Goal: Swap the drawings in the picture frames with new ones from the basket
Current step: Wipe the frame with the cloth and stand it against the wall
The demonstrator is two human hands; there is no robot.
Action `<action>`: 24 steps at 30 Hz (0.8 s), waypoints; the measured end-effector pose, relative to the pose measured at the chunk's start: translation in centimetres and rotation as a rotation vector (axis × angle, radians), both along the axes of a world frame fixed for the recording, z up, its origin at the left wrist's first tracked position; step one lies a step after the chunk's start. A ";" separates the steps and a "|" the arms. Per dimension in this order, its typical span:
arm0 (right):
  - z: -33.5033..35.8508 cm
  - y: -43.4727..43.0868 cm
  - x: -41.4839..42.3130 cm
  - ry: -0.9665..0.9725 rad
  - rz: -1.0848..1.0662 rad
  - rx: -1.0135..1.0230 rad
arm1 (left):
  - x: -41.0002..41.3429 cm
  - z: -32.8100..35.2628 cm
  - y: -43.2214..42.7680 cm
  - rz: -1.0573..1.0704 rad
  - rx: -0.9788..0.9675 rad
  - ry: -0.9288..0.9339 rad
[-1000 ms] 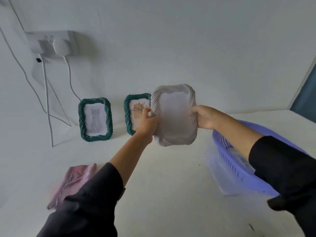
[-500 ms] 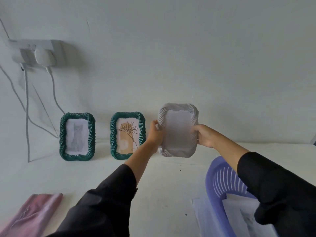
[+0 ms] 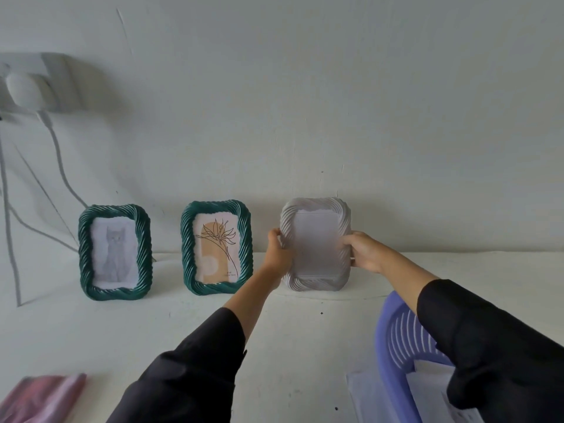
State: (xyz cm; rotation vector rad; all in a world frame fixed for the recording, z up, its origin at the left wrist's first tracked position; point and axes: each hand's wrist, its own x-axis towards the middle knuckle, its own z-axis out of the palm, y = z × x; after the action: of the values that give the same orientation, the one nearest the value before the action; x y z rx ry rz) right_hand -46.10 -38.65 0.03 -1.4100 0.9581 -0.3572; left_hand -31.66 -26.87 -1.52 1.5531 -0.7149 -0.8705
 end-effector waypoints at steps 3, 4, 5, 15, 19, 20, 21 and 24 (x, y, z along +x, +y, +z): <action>-0.1 -0.1 -0.1 0.013 -0.004 -0.003 | 0.2 -0.6 -0.2 -0.003 0.000 -0.002; 0.0 0.0 -0.1 0.023 -0.004 -0.010 | 0.3 -0.7 -0.3 -0.005 0.002 -0.011; 0.0 0.0 -0.2 0.039 -0.007 -0.024 | 0.3 -0.8 -0.3 -0.009 0.006 -0.022; 0.3 1.8 -1.5 0.316 0.081 -0.155 | 0.4 -1.9 2.3 -0.085 0.054 -0.178; 0.5 2.7 -1.8 0.338 0.073 -0.147 | 0.2 -2.4 2.9 -0.099 0.090 -0.224; 0.5 2.8 -1.9 0.340 0.068 -0.147 | 0.2 -2.5 2.9 -0.096 0.093 -0.228; 0.5 2.9 -1.9 0.340 0.063 -0.145 | 0.1 -2.6 2.9 -0.094 0.096 -0.231; 0.5 3.0 -2.0 0.336 0.046 -0.136 | 0.1 -2.6 2.8 -0.095 0.106 -0.248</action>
State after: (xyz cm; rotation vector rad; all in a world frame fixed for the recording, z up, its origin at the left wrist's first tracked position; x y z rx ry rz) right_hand -48.10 -35.60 0.57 -1.6468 1.1882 -0.1540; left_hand -31.57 -24.08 -4.14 1.7531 -0.9400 -0.8035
